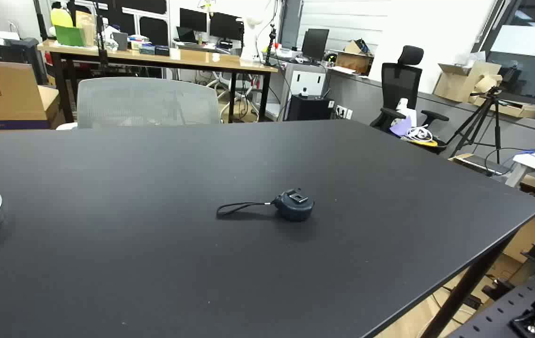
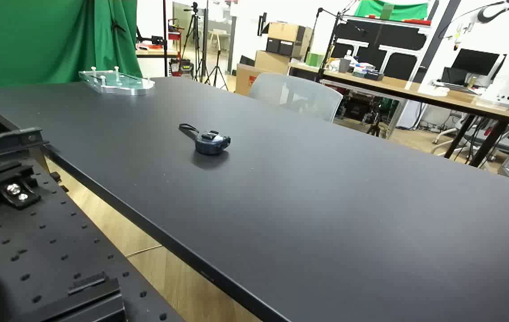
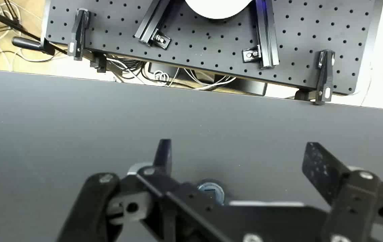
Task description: Move the black measuring tape to the right
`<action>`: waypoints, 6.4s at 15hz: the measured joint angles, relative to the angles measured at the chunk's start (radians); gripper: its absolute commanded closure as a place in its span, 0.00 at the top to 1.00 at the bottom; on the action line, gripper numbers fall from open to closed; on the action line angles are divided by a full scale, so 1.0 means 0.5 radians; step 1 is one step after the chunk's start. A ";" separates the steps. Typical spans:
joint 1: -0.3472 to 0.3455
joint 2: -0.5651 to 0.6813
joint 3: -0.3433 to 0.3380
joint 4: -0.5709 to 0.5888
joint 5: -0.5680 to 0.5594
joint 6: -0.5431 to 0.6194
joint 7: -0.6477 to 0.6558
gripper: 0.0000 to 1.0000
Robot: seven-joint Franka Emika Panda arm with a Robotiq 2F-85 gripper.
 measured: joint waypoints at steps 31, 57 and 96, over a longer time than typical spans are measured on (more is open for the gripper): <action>0.096 0.680 -0.068 -0.273 0.010 1.658 -0.320 1.00; -0.028 1.450 -0.108 -0.382 -0.088 2.285 -0.247 1.00; 0.009 1.881 -0.265 0.030 -0.294 2.363 -0.024 0.42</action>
